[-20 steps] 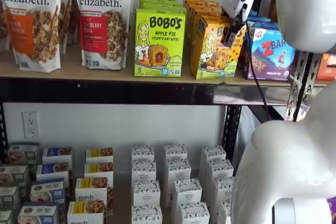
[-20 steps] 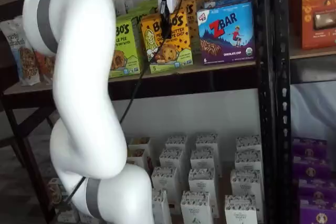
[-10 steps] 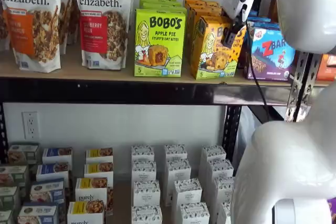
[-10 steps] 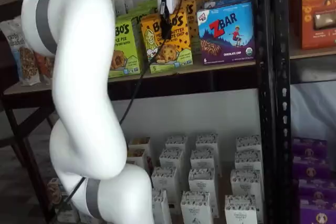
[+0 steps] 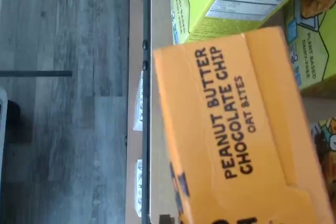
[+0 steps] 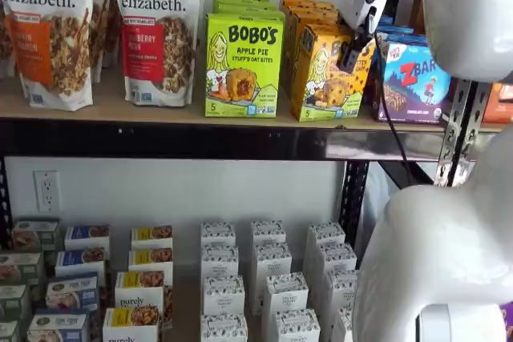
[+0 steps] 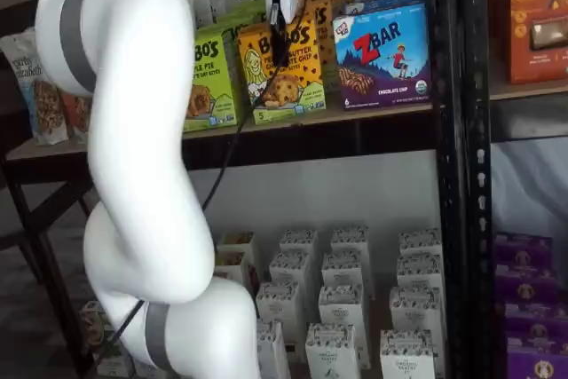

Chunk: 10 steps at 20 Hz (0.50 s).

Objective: Pick up the orange box on the top shelf, the fifth box from the left

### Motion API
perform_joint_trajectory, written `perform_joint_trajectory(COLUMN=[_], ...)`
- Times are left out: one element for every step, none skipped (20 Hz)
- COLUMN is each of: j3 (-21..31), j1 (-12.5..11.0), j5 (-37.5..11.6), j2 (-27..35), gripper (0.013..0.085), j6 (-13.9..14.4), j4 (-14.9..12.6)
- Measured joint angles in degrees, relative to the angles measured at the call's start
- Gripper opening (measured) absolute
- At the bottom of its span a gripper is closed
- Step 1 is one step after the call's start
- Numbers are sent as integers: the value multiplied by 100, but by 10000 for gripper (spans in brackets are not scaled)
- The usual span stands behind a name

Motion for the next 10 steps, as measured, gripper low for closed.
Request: perform_joint_trajectory(j3=[2,2,-1,-6,-11,-14,-18,-22,-30,-36], j1=[1,2,2,2,2,2,2,2,2,2], j5=[-6,-9,-8,-6,-5,-5,-3,0,5,10], j2=[-2,-2,-2,0,2,2,4,6,9,11], gripper=[610,610,610,610,610,610,610,610,570,570], j6=[1,2,3,4,5,6,7,7,8,10], j4=[2,6,11,13,15,18,19,21,22,21])
